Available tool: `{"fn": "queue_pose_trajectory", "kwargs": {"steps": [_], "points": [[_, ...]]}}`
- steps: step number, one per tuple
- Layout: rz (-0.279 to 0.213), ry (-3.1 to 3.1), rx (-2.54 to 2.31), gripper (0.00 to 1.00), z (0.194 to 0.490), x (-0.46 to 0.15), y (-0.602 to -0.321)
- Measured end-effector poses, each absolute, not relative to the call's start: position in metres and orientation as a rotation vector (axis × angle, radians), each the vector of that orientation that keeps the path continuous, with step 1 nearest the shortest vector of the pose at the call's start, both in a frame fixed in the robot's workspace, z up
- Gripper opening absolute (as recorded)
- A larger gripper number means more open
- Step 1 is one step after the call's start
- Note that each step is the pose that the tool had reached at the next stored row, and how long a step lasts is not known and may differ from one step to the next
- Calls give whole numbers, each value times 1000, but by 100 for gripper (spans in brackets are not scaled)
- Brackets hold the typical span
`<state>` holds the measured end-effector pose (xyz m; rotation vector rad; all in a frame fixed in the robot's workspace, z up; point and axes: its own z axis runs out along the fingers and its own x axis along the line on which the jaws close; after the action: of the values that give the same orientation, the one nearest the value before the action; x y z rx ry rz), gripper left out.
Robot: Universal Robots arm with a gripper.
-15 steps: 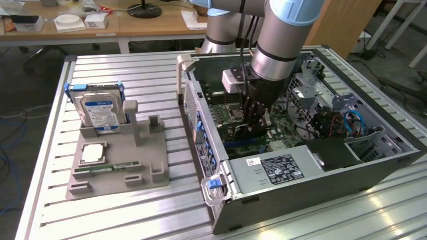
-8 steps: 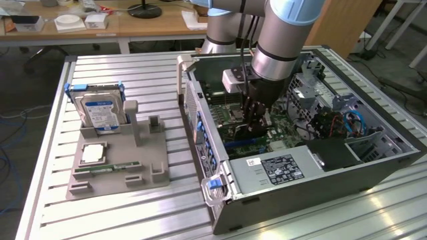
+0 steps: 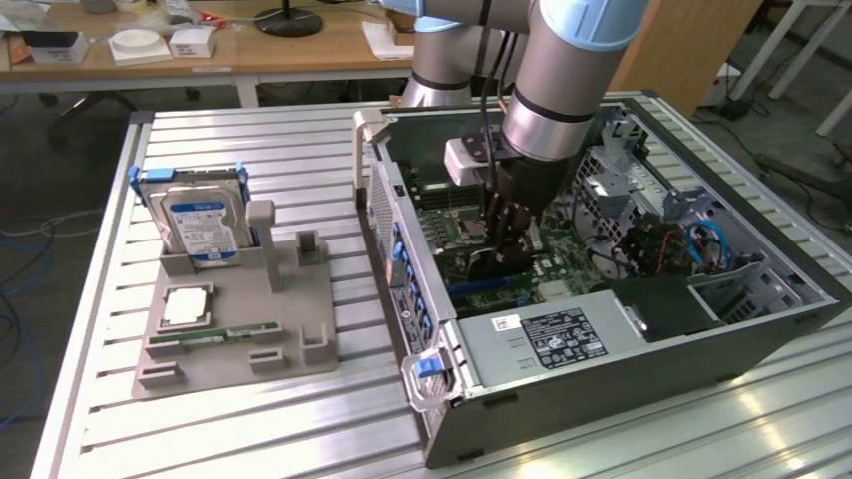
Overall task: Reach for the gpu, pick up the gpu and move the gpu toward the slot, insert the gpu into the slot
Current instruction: 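Insert the gpu into the slot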
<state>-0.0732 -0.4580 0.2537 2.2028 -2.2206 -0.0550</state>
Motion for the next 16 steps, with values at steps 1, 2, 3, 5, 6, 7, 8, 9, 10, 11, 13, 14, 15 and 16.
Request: {"fn": "queue_pose_trajectory", "kwargs": {"steps": [1, 2, 3, 5, 6, 7, 8, 9, 10, 11, 13, 14, 15, 16], "points": [[-55, -2221, 2203, 26, 253, -73, -458], [-55, -2220, 2203, 26, 253, -73, -458], [-55, -2220, 2203, 26, 253, -73, -458], [-55, -2220, 2203, 26, 253, -72, -458], [-55, -2220, 2203, 26, 253, -72, -458], [-55, -2220, 2203, 26, 253, -72, -458], [-55, -2220, 2203, 26, 253, -72, -458], [-55, -2220, 2203, 26, 253, -72, -458], [-55, -2221, 2203, 26, 253, -72, -458], [-55, -2221, 2203, 26, 252, -72, -458], [-55, -2221, 2203, 26, 251, -72, -458], [-55, -2220, 2203, 26, 250, -72, -458], [-55, -2220, 2203, 26, 250, -72, -458], [-55, -2220, 2203, 26, 250, -72, -458]]}}
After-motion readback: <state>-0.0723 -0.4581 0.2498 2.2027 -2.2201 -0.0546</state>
